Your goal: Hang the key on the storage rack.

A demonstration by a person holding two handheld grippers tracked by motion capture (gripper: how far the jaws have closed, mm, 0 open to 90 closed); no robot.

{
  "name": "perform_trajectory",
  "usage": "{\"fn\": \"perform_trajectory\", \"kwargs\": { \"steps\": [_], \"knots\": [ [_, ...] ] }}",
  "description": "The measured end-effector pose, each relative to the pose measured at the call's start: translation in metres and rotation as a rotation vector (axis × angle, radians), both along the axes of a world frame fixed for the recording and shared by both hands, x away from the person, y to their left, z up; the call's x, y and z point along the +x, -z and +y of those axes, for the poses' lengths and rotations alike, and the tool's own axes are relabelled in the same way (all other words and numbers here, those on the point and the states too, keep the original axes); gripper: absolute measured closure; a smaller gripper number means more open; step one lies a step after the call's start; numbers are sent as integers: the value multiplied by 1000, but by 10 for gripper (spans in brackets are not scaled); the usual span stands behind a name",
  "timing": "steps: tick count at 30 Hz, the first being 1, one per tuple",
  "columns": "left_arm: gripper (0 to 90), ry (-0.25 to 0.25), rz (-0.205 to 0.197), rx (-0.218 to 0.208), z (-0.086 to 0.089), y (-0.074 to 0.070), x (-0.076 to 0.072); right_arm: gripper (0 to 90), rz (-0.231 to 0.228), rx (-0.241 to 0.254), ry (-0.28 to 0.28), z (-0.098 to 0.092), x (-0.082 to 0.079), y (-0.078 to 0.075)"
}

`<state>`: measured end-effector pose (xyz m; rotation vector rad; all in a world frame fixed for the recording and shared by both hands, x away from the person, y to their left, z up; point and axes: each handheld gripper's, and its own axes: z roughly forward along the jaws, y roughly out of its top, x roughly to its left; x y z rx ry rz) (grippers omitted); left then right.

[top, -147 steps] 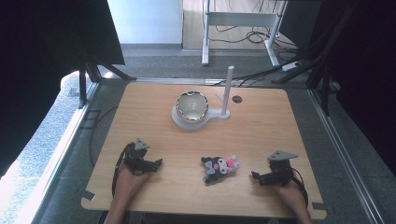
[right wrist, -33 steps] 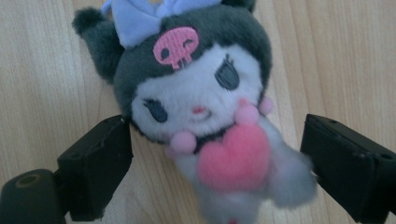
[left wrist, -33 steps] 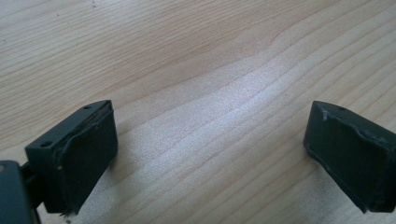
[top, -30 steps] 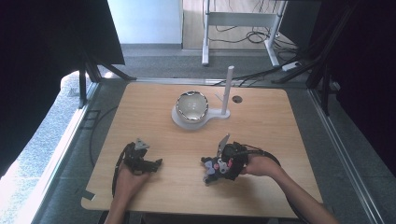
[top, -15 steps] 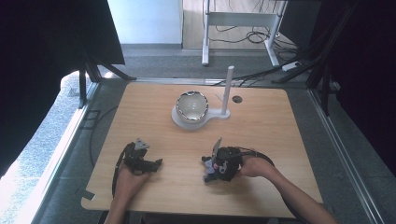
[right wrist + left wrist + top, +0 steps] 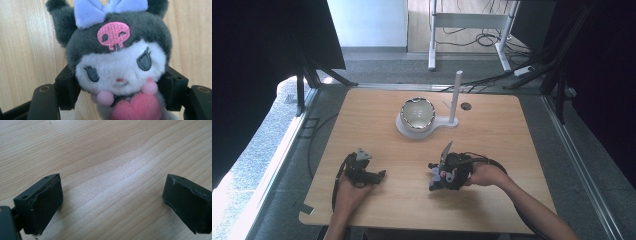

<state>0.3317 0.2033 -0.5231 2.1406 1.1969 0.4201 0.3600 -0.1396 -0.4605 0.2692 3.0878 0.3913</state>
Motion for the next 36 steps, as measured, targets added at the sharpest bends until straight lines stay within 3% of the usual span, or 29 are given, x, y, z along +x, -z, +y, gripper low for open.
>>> {"fn": "perform_trajectory", "kwargs": {
  "steps": [12,36],
  "knots": [
    [29,-3,0,-4,0,0,0,298,3,23,32,-12,9,-26],
    [29,-1,-1,-2,0,0,0,300,-26,86,193,-51,45,-80]
  ]
}}
